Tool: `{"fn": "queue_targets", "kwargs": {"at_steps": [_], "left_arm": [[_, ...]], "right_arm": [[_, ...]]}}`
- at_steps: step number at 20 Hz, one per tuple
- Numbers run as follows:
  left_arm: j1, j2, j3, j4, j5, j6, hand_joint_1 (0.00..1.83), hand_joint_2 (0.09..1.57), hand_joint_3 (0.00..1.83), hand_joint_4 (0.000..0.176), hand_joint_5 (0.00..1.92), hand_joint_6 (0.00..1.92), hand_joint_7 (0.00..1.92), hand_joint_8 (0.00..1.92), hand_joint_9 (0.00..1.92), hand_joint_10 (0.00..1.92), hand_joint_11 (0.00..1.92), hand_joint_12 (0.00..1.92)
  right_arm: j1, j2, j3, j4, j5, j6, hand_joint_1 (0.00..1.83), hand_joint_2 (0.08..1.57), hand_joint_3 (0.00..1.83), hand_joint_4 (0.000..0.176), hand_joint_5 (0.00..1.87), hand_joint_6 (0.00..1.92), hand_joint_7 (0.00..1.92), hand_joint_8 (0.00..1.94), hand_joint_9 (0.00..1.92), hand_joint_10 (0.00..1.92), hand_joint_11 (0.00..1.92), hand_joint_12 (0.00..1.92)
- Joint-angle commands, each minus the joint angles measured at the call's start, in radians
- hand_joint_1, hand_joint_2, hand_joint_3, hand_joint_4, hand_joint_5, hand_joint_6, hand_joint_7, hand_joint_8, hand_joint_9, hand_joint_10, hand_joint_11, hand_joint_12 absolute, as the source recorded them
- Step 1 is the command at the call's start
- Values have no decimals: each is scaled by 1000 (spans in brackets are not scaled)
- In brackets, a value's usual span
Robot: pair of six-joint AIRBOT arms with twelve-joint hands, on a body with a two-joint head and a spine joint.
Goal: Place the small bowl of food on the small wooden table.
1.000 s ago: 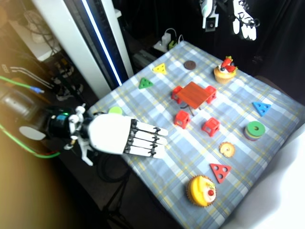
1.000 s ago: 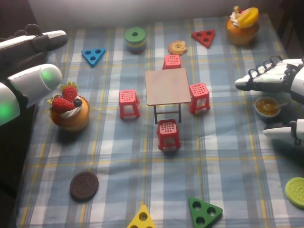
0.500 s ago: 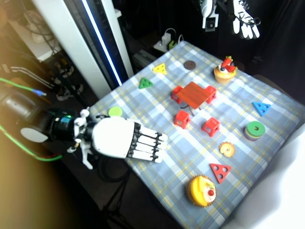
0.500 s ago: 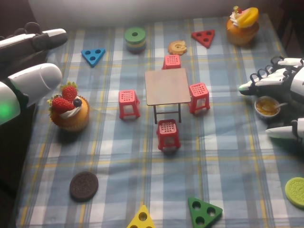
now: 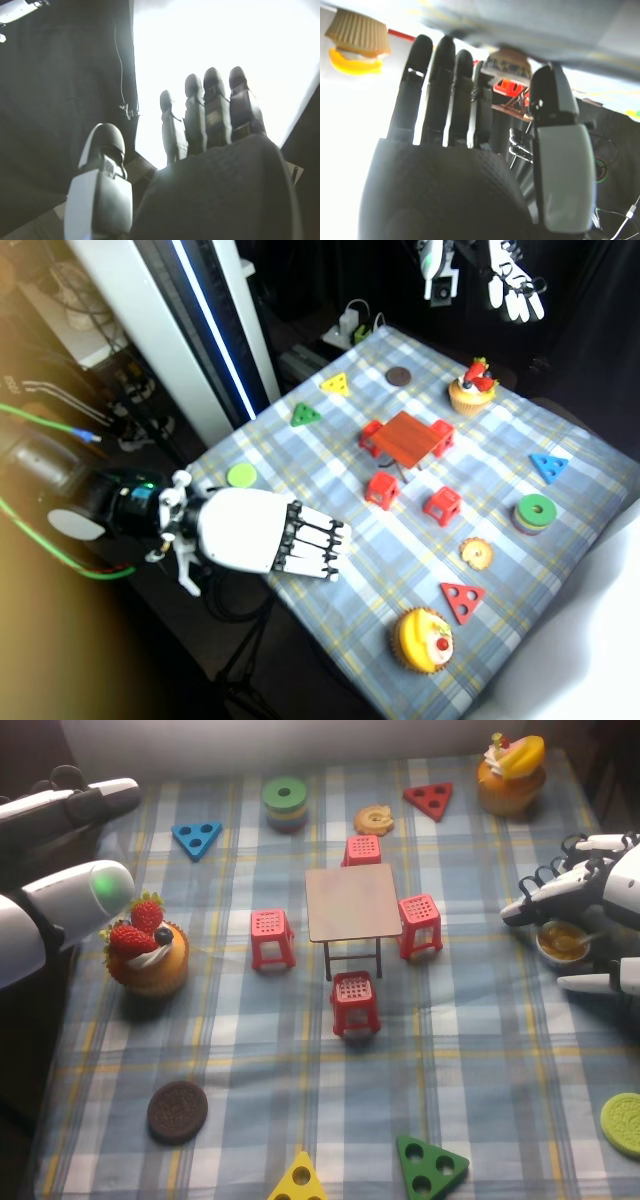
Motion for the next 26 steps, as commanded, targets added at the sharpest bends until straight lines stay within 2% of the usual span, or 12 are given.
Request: {"fn": "queue_targets", "kwargs": {"at_steps": [1, 4, 7, 8, 12, 13, 14, 15, 16, 22, 23, 26], "left_arm": [[-9, -4, 7, 10, -122, -10, 328, 1163, 0, 165, 417, 0, 347, 2, 224, 3, 0, 163], [-9, -4, 7, 9, -123, -10, 348, 1157, 0, 172, 433, 1, 374, 0, 234, 1, 0, 197], [-9, -5, 7, 8, -123, -10, 312, 1162, 1, 149, 450, 3, 365, 2, 244, 3, 0, 176], [-9, -5, 8, 8, -123, -10, 353, 1156, 0, 143, 448, 2, 371, 4, 245, 2, 0, 171], [-9, -5, 8, 8, -123, -10, 311, 1164, 1, 144, 447, 0, 390, 3, 251, 3, 0, 170], [-9, -5, 8, 8, -123, -10, 301, 1166, 1, 153, 432, 0, 371, 2, 237, 2, 0, 121], [-9, -5, 8, 7, -123, -10, 328, 1161, 0, 158, 424, 1, 381, 6, 248, 7, 5, 119], [-9, -6, 8, 7, -123, -10, 352, 1161, 0, 151, 432, 0, 388, 1, 253, 2, 0, 153], [-9, -6, 7, 7, -123, -10, 361, 1161, 0, 149, 431, 0, 375, 0, 247, 0, 0, 160], [-9, -6, 7, 5, -123, -11, 370, 1160, 2, 136, 445, 0, 345, 0, 227, 0, 0, 133], [-9, -6, 7, 5, -123, -11, 368, 1157, 0, 128, 463, 7, 354, 5, 234, 4, 9, 137], [-9, -6, 7, 5, -123, -11, 294, 1184, 2, 115, 446, 2, 347, 0, 233, 1, 0, 190]], "right_arm": [[7, 1, 9, 14, 72, -9, 1121, 1069, 0, 0, 638, 0, 791, 3, 761, 16, 298, 1038], [7, 1, 8, 14, 72, -9, 1091, 1043, 0, 0, 625, 0, 919, 22, 914, 77, 358, 1286], [7, 1, 8, 14, 73, -9, 1189, 988, 0, 0, 723, 8, 1084, 33, 1029, 303, 585, 1363], [7, 1, 7, 13, 73, -9, 1337, 1007, 6, 0, 805, 12, 1160, 540, 1022, 573, 701, 1403], [12, 1, 3, 6, 74, -9, 1128, 967, 0, 0, 943, 6, 1094, 252, 819, 1020, 636, 1504], [12, 1, 3, 6, 75, -9, 1322, 1021, 2, 0, 947, 2, 1113, 697, 823, 1207, 663, 1582], [12, 1, 3, 6, 75, -9, 1197, 988, 0, 0, 976, 6, 933, 921, 777, 1335, 645, 1648], [12, 1, 2, 6, 76, -9, 1173, 1030, 12, 0, 1090, 588, 905, 918, 805, 1312, 679, 1635], [13, 1, 1, 6, 79, -9, 1223, 1095, 6, 0, 970, 830, 998, 1051, 756, 1176, 589, 1574], [50, 1, -13, -27, 112, -9, 1214, 1128, 0, 20, 961, 989, 930, 1132, 710, 1153, 523, 1519], [58, 1, -15, -35, 118, -9, 1220, 1126, 0, 1, 982, 933, 925, 1171, 706, 1229, 528, 1574], [90, -2, -21, -57, 138, -9, 1242, 1110, 0, 0, 949, 920, 1032, 1079, 799, 1285, 659, 1606]]}}
